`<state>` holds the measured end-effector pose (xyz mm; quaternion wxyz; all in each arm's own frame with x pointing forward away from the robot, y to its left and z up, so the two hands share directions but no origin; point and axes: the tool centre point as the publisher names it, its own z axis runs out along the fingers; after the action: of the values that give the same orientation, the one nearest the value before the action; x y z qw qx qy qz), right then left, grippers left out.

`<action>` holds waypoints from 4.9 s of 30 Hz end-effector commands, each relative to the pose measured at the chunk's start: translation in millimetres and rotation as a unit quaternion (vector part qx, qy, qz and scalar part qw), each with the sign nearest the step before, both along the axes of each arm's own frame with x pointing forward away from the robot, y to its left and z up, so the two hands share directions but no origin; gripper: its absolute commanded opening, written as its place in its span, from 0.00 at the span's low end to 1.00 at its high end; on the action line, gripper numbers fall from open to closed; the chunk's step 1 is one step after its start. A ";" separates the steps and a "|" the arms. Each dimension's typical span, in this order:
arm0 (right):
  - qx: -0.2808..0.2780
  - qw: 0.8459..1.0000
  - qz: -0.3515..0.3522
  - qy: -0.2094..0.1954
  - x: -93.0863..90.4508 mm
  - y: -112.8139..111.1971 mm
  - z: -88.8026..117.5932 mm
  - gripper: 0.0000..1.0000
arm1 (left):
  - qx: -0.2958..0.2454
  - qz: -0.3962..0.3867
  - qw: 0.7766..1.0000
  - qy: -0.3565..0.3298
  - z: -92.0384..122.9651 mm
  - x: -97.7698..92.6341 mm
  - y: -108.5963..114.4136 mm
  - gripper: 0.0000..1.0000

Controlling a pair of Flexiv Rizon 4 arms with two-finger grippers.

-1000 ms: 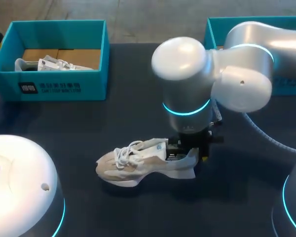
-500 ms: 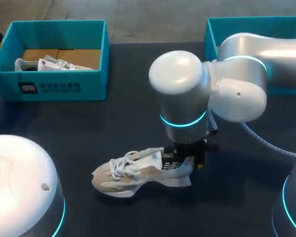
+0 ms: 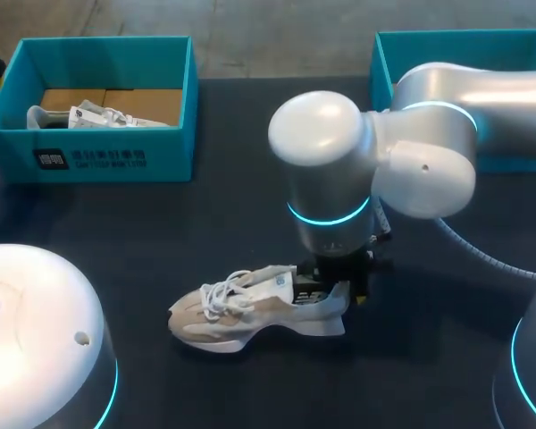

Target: Take the shoe out of the shoebox, open the shoe tongue, remove and reinsert the insole, then place the shoe into the shoebox

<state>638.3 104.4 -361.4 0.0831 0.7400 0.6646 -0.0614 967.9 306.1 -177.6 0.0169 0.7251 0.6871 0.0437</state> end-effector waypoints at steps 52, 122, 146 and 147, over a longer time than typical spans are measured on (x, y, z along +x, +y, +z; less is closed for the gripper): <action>0.019 0.996 -0.090 -0.018 34.2 -0.8 -30.1 0.00 | 0.001 0.000 1.000 -0.002 -0.1 -1.4 -0.2 1.00; 0.212 0.970 0.117 -0.003 35.1 -7.6 105.3 1.00 | 0.001 0.000 1.000 -0.002 -0.1 -1.4 -0.2 1.00; 0.284 0.881 0.371 -0.071 40.2 -7.6 115.9 1.00 | 0.001 0.000 1.000 -0.002 -0.1 -1.4 -0.2 1.00; 0.284 0.881 0.371 -0.071 40.2 -7.6 115.9 1.00 | 0.001 0.000 1.000 -0.002 -0.1 -1.4 -0.2 1.00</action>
<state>681.0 103.0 -240.3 -0.0464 0.4395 0.8778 0.1849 967.9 306.2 -177.6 0.0169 0.7250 0.6871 0.0437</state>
